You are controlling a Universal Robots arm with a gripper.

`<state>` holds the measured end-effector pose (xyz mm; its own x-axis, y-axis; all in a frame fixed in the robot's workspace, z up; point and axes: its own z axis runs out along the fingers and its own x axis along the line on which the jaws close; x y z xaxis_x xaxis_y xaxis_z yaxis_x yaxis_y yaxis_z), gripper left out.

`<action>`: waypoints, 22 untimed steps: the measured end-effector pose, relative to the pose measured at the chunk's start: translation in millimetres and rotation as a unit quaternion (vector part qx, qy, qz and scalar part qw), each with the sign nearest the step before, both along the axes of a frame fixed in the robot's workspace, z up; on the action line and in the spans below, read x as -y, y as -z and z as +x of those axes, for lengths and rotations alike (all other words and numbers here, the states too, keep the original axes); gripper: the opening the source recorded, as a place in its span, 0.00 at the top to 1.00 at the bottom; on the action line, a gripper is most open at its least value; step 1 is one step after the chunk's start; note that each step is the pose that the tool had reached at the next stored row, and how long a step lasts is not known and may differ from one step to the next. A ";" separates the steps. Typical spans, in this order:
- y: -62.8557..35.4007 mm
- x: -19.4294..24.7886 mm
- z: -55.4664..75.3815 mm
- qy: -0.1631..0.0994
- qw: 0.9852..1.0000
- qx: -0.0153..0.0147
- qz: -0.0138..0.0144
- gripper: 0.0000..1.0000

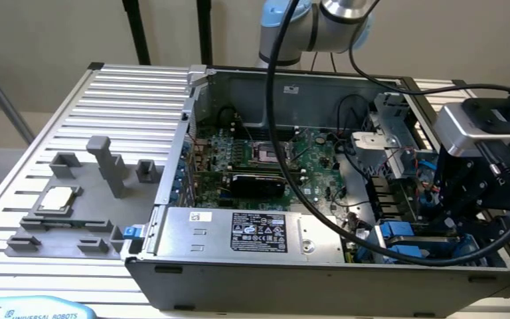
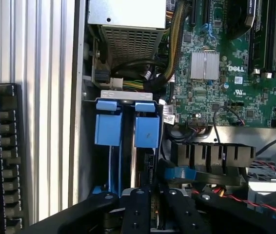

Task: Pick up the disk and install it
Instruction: 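Insert the first disk wire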

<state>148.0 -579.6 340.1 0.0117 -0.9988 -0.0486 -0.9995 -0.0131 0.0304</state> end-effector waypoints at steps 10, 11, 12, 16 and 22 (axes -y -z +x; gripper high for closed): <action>0.6 -2.4 0.0 0.017 1.000 0.000 -0.008 0.84; 0.7 -3.2 0.0 0.019 1.000 0.000 -0.008 0.84; 0.7 -4.0 -0.1 0.020 1.000 0.000 -0.009 0.84; 1.4 -4.6 0.0 0.023 1.000 0.000 -0.011 0.84; 2.0 -4.7 0.0 0.024 1.000 0.000 -0.019 0.84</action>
<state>148.0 -575.0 338.1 -0.0366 -0.9993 -0.0107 -0.9989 0.0363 0.0297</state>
